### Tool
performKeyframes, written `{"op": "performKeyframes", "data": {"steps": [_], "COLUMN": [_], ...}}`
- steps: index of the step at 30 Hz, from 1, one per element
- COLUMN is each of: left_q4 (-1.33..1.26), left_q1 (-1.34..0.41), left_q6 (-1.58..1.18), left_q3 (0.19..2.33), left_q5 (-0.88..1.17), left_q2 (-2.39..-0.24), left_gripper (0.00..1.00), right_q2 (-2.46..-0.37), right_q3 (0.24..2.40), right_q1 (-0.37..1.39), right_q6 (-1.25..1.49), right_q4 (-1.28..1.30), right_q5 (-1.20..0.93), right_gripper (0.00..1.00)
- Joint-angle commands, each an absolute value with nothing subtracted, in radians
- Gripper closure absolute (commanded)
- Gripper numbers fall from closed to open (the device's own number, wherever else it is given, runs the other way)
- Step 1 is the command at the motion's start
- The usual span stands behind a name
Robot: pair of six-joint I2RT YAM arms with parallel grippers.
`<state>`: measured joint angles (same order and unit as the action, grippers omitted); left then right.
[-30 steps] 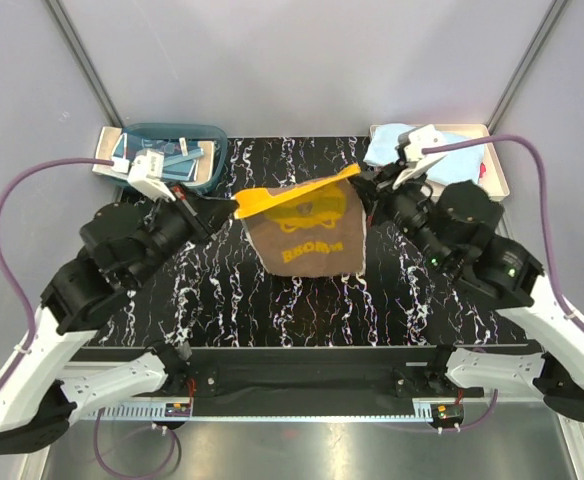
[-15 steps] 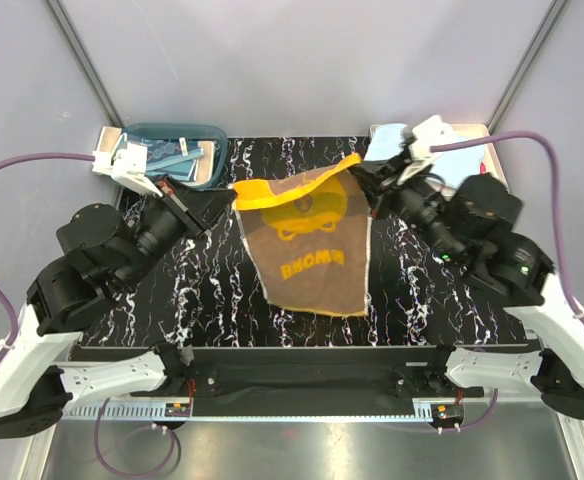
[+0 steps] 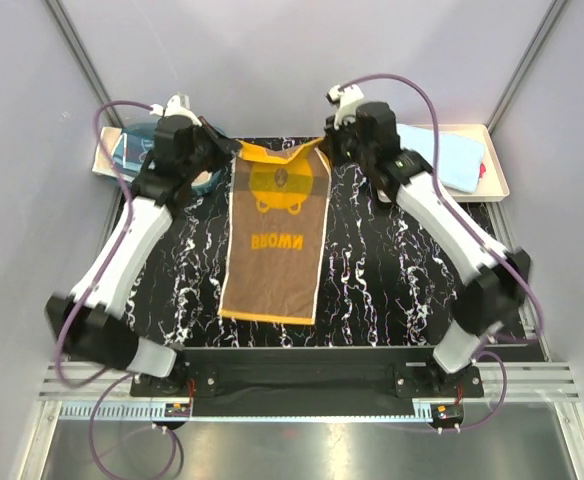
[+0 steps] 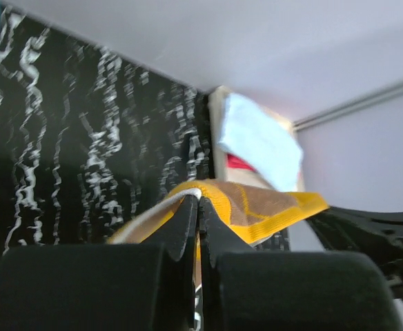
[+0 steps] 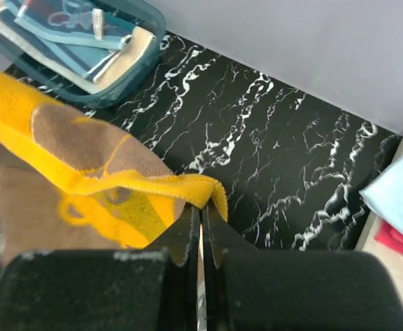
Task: Fold and stack the towels
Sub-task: Flatten out the crumpled towel, then fold the towel
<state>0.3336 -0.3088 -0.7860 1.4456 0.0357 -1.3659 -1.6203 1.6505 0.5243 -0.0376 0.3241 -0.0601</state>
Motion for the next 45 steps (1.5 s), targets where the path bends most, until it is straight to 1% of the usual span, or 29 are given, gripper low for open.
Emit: {"op": "performKeyframes", "data": {"steps": [1,4,7,12,17,21,23,26,28,29,30,31,32,33,34,35,36,39,41,45], "left_q4": [0.183,0.163,0.160,0.130,0.066,0.037,0.029,0.020,0.003,0.003,-0.023,-0.046,-0.051,-0.051,-0.055,-0.061,-0.061,-0.063,-0.048,-0.026], "left_q1": [-0.224,-0.152,-0.123,-0.101,-0.101,-0.101,-0.103,-0.104,-0.107,-0.106,-0.109,-0.112,-0.113,-0.114,-0.114,-0.115,-0.114,-0.114,-0.115,-0.118], "left_q6": [-0.816,-0.796,-0.781,-0.788,-0.816,-0.842,-0.854,-0.861,-0.865,-0.870,-0.873,-0.876,-0.874,-0.874,-0.871,-0.867,-0.864,-0.856,-0.842,-0.833], "left_q3": [1.514,1.595,1.673,1.671,1.551,1.384,1.327,1.185,1.128,1.080,1.057,1.034,1.004,0.990,0.977,0.956,0.948,0.919,0.917,0.928], "left_q5": [0.193,0.233,0.296,0.354,0.356,0.342,0.328,0.310,0.301,0.308,0.310,0.308,0.305,0.302,0.299,0.299,0.301,0.307,0.307,0.295], "left_q2": [-1.496,-1.633,-1.771,-1.899,-1.907,-1.838,-1.810,-1.760,-1.729,-1.720,-1.710,-1.691,-1.681,-1.672,-1.663,-1.645,-1.635,-1.615,-1.618,-1.640], "left_gripper": [1.00,1.00,1.00,1.00,1.00,1.00,1.00,1.00,1.00,0.98,0.95,0.89,0.78,0.65,0.58,0.51,0.45,0.45,0.45,0.48], "right_q2": [-1.794,-1.960,-2.086,-2.172,-2.151,-2.091,-2.066,-2.011,-1.977,-1.967,-1.948,-1.936,-1.924,-1.898,-1.884,-1.855,-1.842,-1.815,-1.827,-1.880], "right_q3": [1.820,2.019,2.126,2.131,2.011,1.902,1.815,1.689,1.608,1.586,1.566,1.527,1.505,1.488,1.453,1.436,1.418,1.370,1.353,1.356], "right_q1": [0.456,0.420,0.393,0.382,0.380,0.383,0.383,0.399,0.419,0.426,0.436,0.437,0.442,0.443,0.448,0.448,0.448,0.446,0.448,0.446], "right_q6": [-0.008,-0.012,-0.006,-0.006,0.018,0.026,0.038,0.035,0.035,0.041,0.044,0.060,0.067,0.075,0.098,0.112,0.126,0.198,0.261,0.353], "right_q4": [0.264,0.302,0.347,0.367,0.345,0.348,0.344,0.333,0.325,0.321,0.321,0.310,0.305,0.301,0.295,0.284,0.278,0.278,0.288,0.281], "right_q5": [-0.210,-0.218,-0.251,-0.268,-0.304,-0.359,-0.380,-0.394,-0.384,-0.380,-0.370,-0.365,-0.361,-0.354,-0.348,-0.322,-0.310,-0.229,-0.166,-0.137], "right_gripper": [1.00,1.00,1.00,1.00,1.00,1.00,1.00,0.98,0.93,0.86,0.82,0.74,0.65,0.60,0.54,0.42,0.39,0.40,0.45,0.52]}}
